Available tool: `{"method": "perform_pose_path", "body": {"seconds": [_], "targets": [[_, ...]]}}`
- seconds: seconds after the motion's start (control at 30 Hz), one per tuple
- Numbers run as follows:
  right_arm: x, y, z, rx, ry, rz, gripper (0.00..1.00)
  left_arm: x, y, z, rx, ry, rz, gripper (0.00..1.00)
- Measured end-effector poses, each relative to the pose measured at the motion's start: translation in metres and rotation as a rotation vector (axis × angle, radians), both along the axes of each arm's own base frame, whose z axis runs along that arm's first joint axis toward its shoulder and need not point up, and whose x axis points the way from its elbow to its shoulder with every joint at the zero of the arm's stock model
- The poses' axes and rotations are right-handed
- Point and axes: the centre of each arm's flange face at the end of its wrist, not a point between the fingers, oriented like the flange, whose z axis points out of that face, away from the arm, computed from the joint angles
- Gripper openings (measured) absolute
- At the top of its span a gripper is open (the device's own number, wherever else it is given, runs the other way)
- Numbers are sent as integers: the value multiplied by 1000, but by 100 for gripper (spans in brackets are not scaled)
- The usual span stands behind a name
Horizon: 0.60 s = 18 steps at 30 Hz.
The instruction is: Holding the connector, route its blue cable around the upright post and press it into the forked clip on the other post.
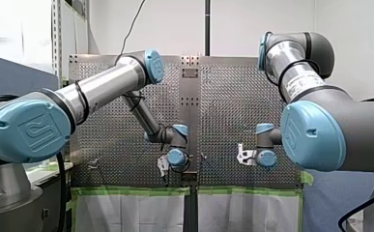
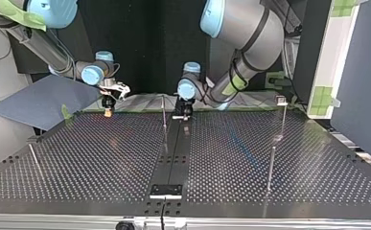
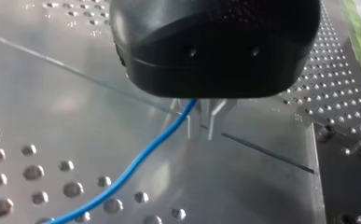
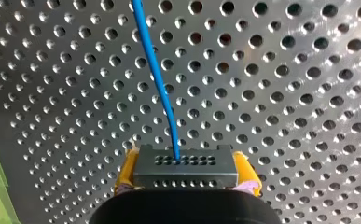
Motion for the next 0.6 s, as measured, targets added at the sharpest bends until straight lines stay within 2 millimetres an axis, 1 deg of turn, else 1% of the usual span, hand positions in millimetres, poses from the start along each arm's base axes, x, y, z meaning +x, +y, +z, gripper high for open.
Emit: {"method": "perform_pose_path", "body": {"seconds": [0.33, 0.37, 0.6], "targets": [[-20, -13, 3, -18, -2, -87, 2, 5, 13, -2, -18, 51, 5, 7], [-22, -14, 4, -20, -2, -96, 2, 5, 13, -2, -18, 52, 5, 4], [-35, -24, 8, -26, 2, -165, 2, 9, 15, -1, -22, 50, 3, 4]]}}
